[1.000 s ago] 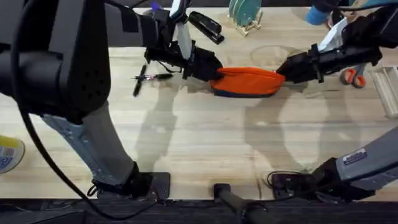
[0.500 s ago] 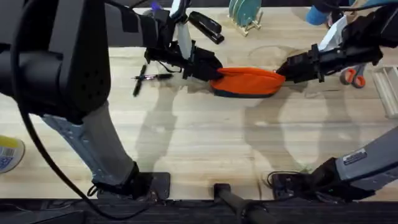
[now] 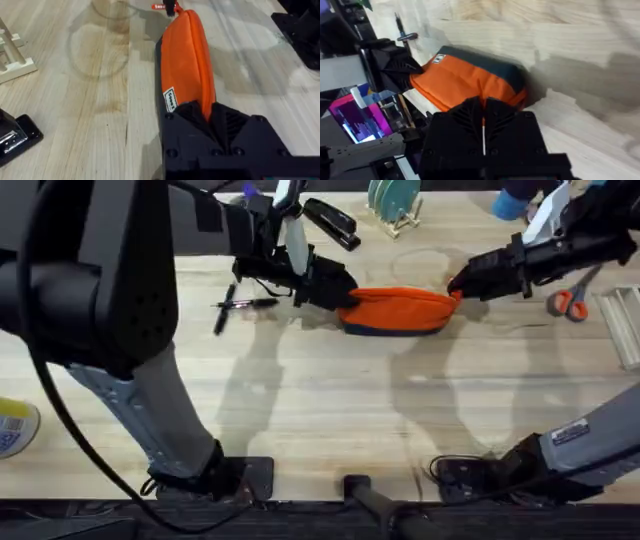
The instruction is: Unzip the bag, pick up the pens from the table one at a time and place them inside, then zip the bag closed.
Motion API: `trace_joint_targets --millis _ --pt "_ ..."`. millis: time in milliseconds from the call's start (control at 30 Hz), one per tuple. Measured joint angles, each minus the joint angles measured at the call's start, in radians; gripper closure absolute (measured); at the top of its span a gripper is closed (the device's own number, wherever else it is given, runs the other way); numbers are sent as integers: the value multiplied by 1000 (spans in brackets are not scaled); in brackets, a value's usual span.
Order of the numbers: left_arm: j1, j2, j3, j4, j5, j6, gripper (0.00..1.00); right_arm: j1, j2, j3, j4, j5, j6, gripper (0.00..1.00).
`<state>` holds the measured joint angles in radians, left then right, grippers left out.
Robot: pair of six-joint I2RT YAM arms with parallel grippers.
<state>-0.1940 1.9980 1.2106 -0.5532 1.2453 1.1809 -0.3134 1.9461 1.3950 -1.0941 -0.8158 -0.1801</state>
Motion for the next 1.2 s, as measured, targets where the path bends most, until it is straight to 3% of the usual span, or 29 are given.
trace_joint_targets --millis 733,1200 --pt "0 0 0 0 0 0 957 0 -6 29 -71 0 -38 968" --pt "0 0 0 0 -1 0 958 4 -156 29 -77 69 -37 969"
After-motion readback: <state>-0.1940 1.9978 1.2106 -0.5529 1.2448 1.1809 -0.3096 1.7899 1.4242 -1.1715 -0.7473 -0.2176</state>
